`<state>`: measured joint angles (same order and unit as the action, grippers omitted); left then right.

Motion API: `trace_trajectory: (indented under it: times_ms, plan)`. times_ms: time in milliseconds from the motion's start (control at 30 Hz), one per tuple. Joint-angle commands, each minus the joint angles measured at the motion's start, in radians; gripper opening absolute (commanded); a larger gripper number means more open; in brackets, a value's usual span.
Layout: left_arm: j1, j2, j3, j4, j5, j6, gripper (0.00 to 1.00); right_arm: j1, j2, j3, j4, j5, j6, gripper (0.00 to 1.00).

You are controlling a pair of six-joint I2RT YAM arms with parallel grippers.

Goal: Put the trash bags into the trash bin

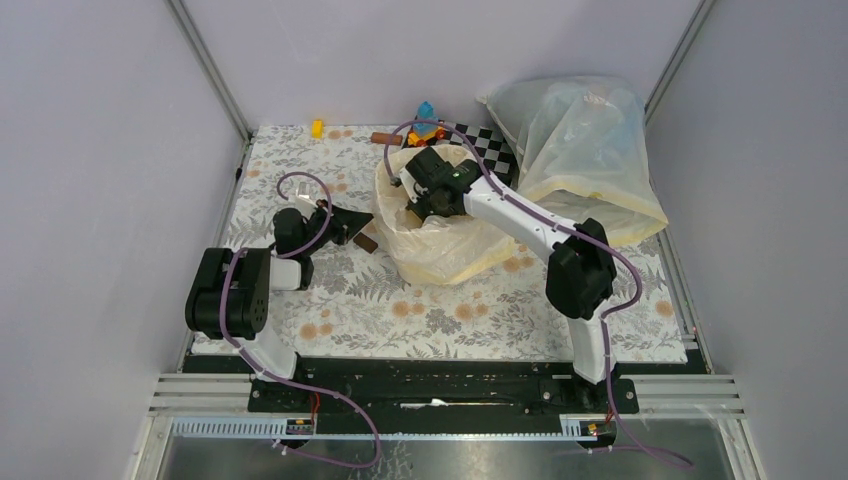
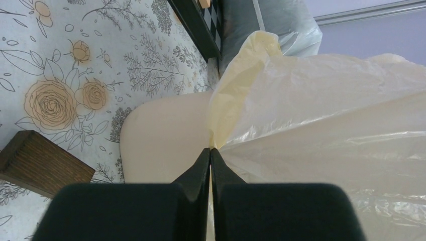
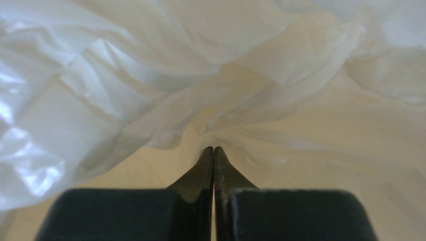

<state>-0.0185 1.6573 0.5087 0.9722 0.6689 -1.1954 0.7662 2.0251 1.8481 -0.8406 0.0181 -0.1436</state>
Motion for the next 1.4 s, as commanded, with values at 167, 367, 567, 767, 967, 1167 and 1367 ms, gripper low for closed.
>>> trace_trajectory:
  times_ms: [167,367,567,767,967,1167,1367]
  plan:
    - [-0.003,-0.03,0.04,-0.052,-0.039,0.08,0.0,0.006,0.047,0.008,-0.058,-0.058,-0.047,0.0]
    - [-0.009,-0.052,0.042,-0.061,-0.042,0.09,0.0,-0.025,0.078,0.004,-0.078,-0.139,-0.049,0.0]
    - [-0.018,-0.07,0.048,-0.092,-0.051,0.113,0.0,-0.047,0.151,0.065,-0.15,-0.143,-0.032,0.0]
    - [-0.025,-0.075,0.051,-0.099,-0.053,0.118,0.0,-0.048,0.19,0.064,-0.169,-0.122,-0.026,0.0]
    - [-0.028,-0.094,0.044,-0.056,-0.028,0.089,0.0,-0.059,0.239,0.062,-0.169,-0.133,-0.037,0.0]
    - [-0.028,-0.099,0.048,0.005,-0.007,0.027,0.0,-0.06,0.261,0.006,-0.133,-0.136,-0.037,0.0]
    - [-0.033,-0.12,0.061,-0.018,-0.013,0.028,0.0,-0.059,0.261,-0.091,-0.025,-0.102,0.002,0.0]
